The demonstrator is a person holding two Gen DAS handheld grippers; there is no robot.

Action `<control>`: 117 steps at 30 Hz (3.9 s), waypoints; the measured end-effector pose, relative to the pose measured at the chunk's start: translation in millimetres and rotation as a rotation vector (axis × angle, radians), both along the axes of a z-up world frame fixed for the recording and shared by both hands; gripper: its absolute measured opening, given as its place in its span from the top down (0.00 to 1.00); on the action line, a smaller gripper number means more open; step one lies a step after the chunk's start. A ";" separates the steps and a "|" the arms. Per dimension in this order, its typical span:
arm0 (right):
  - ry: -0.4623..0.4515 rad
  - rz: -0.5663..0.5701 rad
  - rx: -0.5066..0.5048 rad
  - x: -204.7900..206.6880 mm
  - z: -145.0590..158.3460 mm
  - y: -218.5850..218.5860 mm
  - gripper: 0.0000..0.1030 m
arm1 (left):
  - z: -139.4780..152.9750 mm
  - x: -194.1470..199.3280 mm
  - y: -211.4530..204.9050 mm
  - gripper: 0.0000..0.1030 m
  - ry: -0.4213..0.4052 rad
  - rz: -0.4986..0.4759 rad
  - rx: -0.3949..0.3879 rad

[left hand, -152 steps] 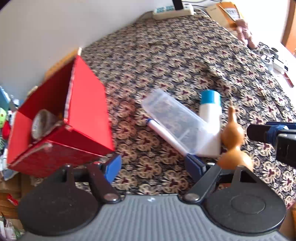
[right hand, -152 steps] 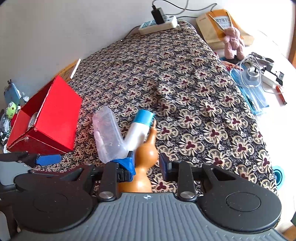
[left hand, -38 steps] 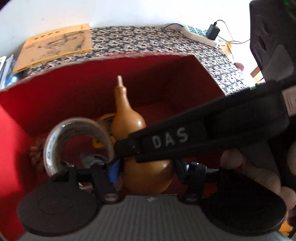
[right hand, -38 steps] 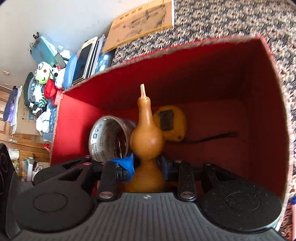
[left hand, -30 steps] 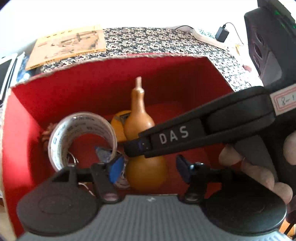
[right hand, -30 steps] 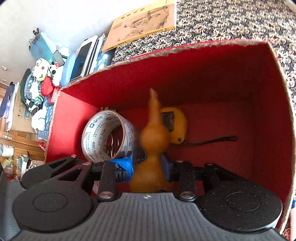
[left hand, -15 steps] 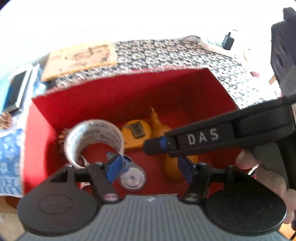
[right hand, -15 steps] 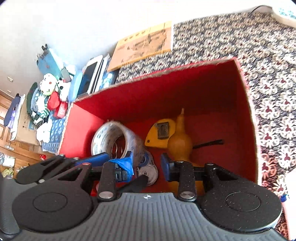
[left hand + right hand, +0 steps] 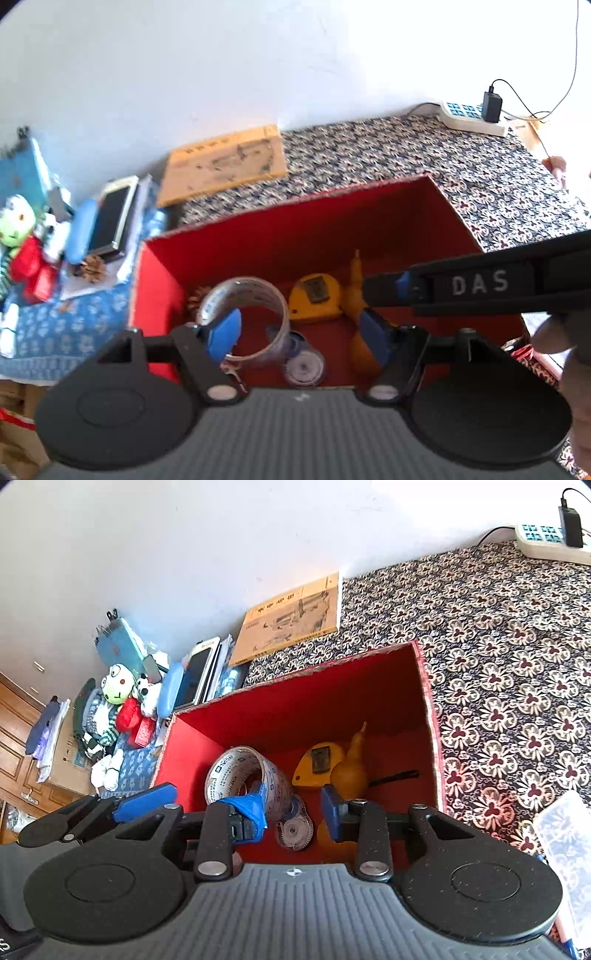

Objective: Organize rigid objects
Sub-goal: 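Set the gourd down inside the box and open the right tool, then move the right tool out of the box toward the clear plastic case, then lower the right tool over the clear plastic case and close on it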

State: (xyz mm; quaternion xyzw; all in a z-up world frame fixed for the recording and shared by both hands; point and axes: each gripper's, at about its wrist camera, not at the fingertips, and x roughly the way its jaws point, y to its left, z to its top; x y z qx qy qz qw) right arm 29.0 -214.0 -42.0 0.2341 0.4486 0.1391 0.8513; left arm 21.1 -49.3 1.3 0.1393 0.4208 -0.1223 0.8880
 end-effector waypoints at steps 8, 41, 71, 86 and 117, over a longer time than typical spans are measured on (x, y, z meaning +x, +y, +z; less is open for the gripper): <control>-0.034 -0.003 0.006 -26.0 10.3 -20.9 0.84 | 11.8 -22.1 -23.9 0.28 -0.056 0.037 0.058; -0.044 -0.174 -0.254 -129.9 10.0 -149.4 0.84 | -7.0 -117.5 -148.6 0.26 -0.011 0.012 0.014; 0.104 -0.314 -0.271 -163.4 -38.8 -235.6 0.83 | -49.6 -145.7 -224.6 0.25 0.081 -0.085 -0.007; 0.132 -0.315 -0.244 -169.9 -55.7 -241.2 0.83 | -67.3 -160.3 -229.6 0.25 0.113 -0.101 -0.042; 0.070 -0.076 0.010 -75.4 -79.6 -213.9 0.84 | -109.3 -108.6 -222.6 0.15 0.181 -0.305 -0.253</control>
